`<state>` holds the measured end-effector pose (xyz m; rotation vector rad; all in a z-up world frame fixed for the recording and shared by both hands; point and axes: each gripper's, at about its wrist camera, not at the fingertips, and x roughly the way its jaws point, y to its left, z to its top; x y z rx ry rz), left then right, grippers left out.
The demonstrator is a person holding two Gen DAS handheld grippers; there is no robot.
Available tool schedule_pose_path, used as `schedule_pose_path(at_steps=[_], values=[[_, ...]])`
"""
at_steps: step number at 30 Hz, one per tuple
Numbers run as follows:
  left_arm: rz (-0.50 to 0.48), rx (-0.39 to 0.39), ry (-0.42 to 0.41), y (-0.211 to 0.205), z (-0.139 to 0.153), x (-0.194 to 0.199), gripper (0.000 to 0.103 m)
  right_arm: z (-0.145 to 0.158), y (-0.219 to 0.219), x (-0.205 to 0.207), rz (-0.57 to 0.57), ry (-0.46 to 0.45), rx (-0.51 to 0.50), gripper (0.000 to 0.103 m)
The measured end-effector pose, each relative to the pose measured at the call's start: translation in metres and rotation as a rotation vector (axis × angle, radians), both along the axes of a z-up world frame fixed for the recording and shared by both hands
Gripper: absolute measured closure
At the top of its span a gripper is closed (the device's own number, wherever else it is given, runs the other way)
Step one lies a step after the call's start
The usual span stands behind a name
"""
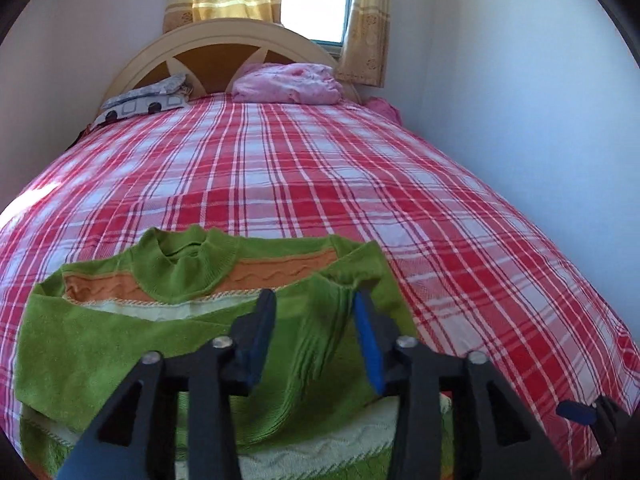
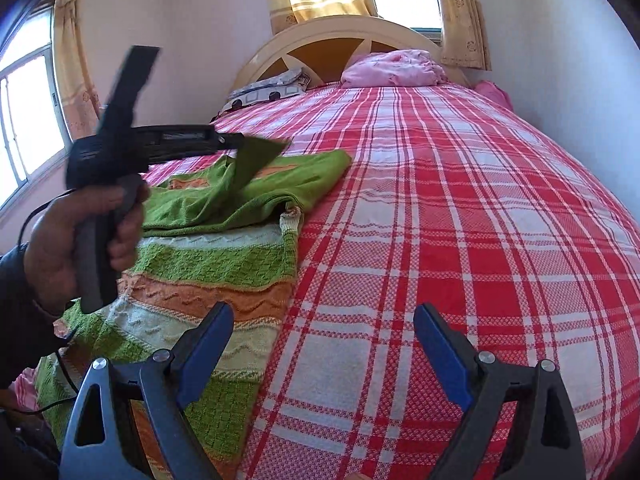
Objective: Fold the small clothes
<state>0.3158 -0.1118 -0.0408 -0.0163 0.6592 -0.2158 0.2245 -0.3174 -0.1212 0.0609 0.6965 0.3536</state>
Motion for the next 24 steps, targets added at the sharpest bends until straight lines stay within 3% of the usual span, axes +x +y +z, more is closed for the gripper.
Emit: schedule_pose_path(at_steps=[1,2,5,8,12,16,18,20,24], values=[[-0.003,0.015,-0.028,0.002,0.006,-0.007,0.032,-0.001,0.0,0.001,-0.001,0.005,0.004,0.011],[-0.005,0.025,-0.056,0.008,0.013,-0.016,0.025,-0.001,-0.001,0.001,-0.002,0.007,0.006,0.011],[0.024,0.082,-0.104,0.04,0.024,-0.037,0.018,-0.001,-0.001,0.001,-0.007,0.006,0.009,0.011],[0.124,0.162,-0.111,0.086,0.018,-0.041,0.006,0.0,-0.002,0.0,-0.014,0.002,0.006,0.011],[0.321,0.29,-0.074,0.16,-0.006,-0.038,0.006,0.011,0.0,-0.001,-0.017,-0.026,0.025,0.011],[0.464,0.296,0.027,0.219,-0.032,-0.023,0.006,0.031,0.018,0.024,0.03,-0.002,0.111,0.014],[0.472,0.281,0.08,0.229,-0.046,-0.017,0.006,0.038,0.032,0.047,0.066,0.037,0.159,0.032],[0.475,0.275,0.099,0.23,-0.057,-0.017,0.006,0.045,0.05,0.073,0.078,0.063,0.156,0.041],[0.446,0.266,0.129,0.224,-0.069,-0.018,0.006,0.044,0.081,0.127,0.061,0.087,0.09,0.041]])
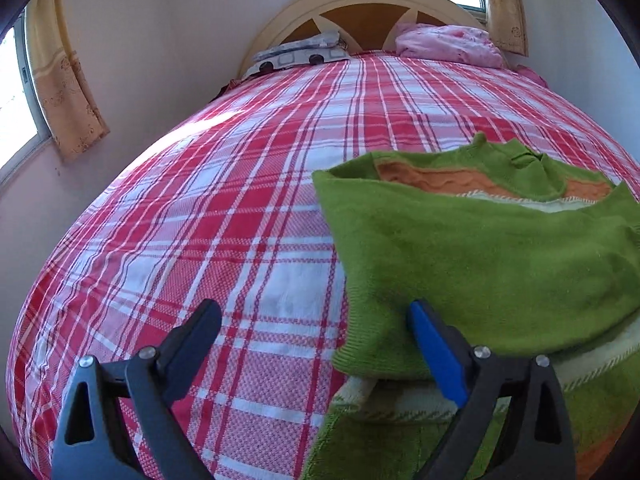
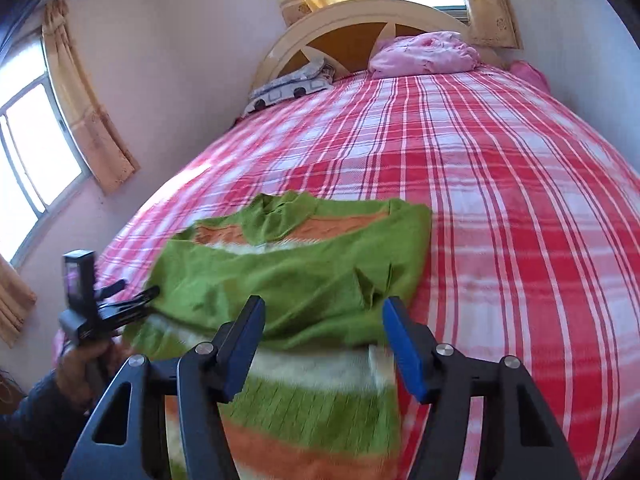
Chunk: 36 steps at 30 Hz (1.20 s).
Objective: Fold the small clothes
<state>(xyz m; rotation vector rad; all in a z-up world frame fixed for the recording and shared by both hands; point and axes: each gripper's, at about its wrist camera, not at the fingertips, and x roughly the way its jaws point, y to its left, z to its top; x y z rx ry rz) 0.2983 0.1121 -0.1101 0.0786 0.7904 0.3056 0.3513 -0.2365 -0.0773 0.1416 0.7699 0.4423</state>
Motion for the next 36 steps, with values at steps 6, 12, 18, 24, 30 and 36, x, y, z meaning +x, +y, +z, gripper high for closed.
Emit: schedule_pose_path(at_steps=[6,12,18,24,30,36], values=[[-0.008,-0.088,0.011,0.013,-0.004,0.001,0.001,-0.032,0.024,0.039,0.004,0.114,-0.065,0.095],[0.002,-0.233,0.015,0.034,-0.009,0.0,0.0,-0.042,0.017,-0.003,0.036,0.051,-0.178,0.1],[-0.013,-0.261,0.026,0.035,-0.012,-0.001,0.0,-0.057,0.001,-0.022,0.009,0.074,-0.214,0.101],[-0.012,-0.263,0.023,0.035,-0.011,-0.002,0.0,-0.013,0.007,-0.03,-0.035,-0.042,-0.123,0.052],[0.012,-0.218,0.026,0.032,-0.011,-0.002,0.0,-0.007,0.07,0.004,0.067,-0.009,-0.166,0.062],[0.027,-0.295,0.056,0.045,-0.018,-0.005,0.0,-0.061,0.064,0.004,0.066,0.099,-0.242,0.075]])
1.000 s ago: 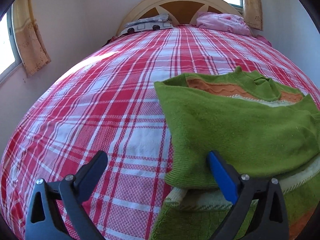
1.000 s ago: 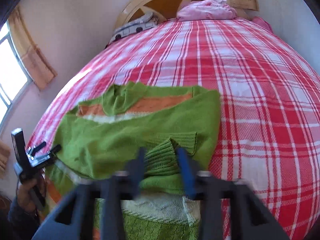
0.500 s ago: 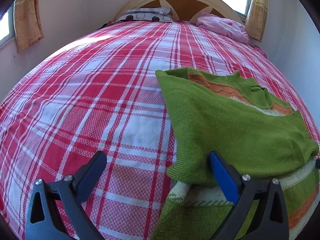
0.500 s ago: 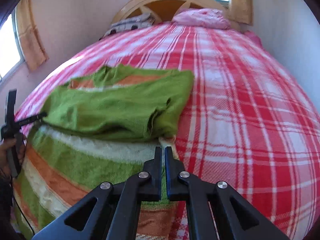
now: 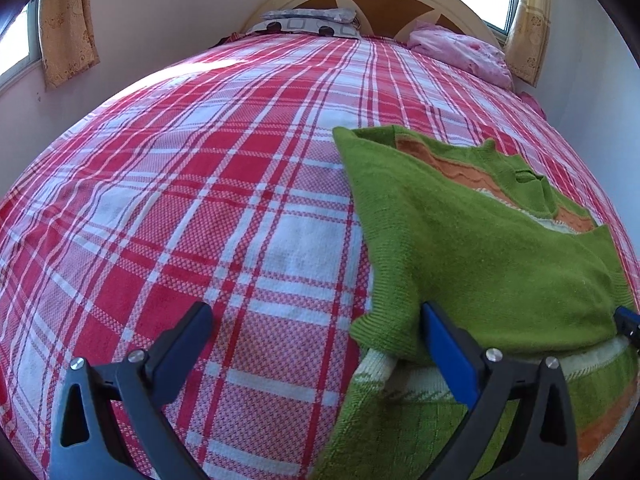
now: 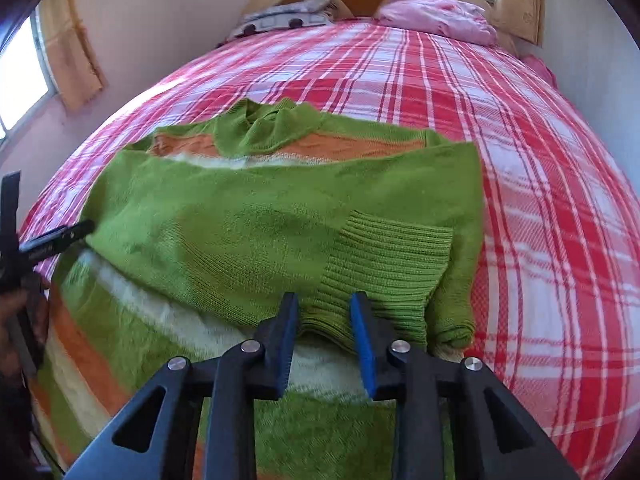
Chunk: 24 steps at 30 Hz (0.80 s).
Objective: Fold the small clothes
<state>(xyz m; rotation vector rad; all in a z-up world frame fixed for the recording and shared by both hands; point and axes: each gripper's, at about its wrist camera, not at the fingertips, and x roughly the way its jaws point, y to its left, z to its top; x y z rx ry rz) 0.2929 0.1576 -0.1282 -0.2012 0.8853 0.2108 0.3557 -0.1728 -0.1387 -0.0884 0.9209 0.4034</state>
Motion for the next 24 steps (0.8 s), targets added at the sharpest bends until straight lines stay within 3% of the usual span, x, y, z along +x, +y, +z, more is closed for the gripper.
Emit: schedule_pose_path(at_steps=[3,8,12,16,21,24], values=[[-0.002,-0.005,-0.001,-0.001,0.0,0.0,0.0,0.003,-0.014,-0.007,-0.012,-0.004,0.021,0.075],[0.001,0.017,-0.007,-0.004,0.001,-0.002,0.0,0.007,-0.005,-0.002,-0.017,-0.033,-0.037,0.073],[0.005,0.032,-0.021,-0.005,0.003,-0.006,0.0,-0.003,-0.023,0.007,-0.063,0.016,0.098,0.074],[0.01,0.047,-0.028,-0.006,0.004,-0.01,0.0,-0.004,-0.025,-0.009,-0.057,-0.03,0.077,0.073],[0.01,0.064,-0.032,-0.008,0.005,-0.01,0.0,-0.004,-0.034,-0.006,-0.073,0.0,0.134,0.073],[0.011,0.074,-0.043,-0.01,0.008,-0.012,0.0,-0.003,-0.03,-0.018,-0.071,-0.038,0.088,0.072]])
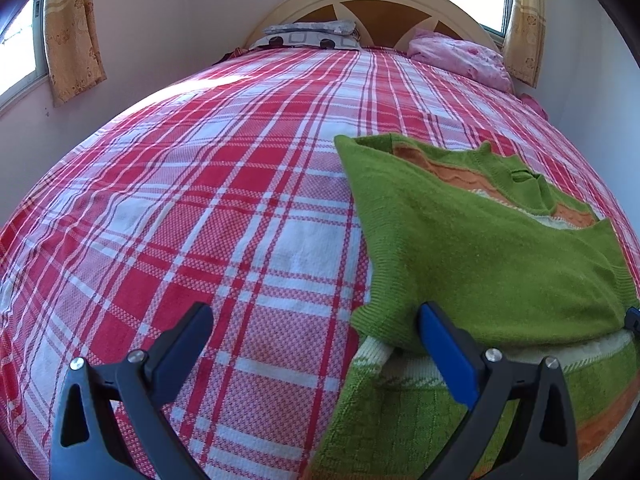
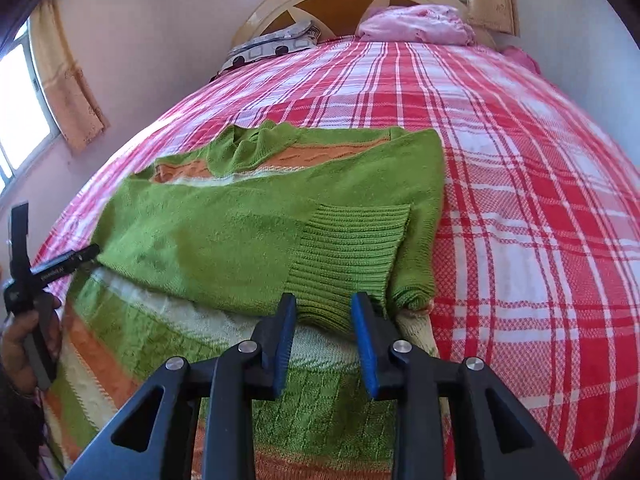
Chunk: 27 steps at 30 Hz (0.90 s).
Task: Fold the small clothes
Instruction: 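Open the right gripper and withdraw both grippers from the sweater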
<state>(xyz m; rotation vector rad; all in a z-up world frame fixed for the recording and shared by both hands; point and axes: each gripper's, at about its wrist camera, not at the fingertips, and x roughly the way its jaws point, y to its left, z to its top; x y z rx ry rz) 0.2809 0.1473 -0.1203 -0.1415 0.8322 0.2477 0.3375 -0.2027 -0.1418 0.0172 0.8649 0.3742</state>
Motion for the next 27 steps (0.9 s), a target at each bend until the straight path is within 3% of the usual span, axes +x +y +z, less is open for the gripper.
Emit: schedule_pose_path(at_steps=[13,14,17,18,27], values=[[-0.006,0.003,-0.009,-0.003,0.003,-0.003,0.0,-0.002,0.003,-0.005,0.007,-0.028,-0.016,0.065],[-0.002,-0.006,-0.01,-0.002,0.004,-0.005,0.0,0.0,0.004,-0.005,0.006,-0.031,-0.017,0.062],[0.008,-0.053,-0.022,0.005,0.008,-0.011,0.0,0.007,0.007,-0.011,0.017,-0.047,-0.009,0.039],[0.009,-0.062,-0.022,0.005,0.008,-0.012,0.0,0.008,0.008,-0.013,0.019,-0.053,-0.011,0.037],[-0.047,-0.053,-0.022,-0.012,0.015,-0.033,0.0,0.014,0.011,-0.027,0.018,-0.05,0.001,0.037]])
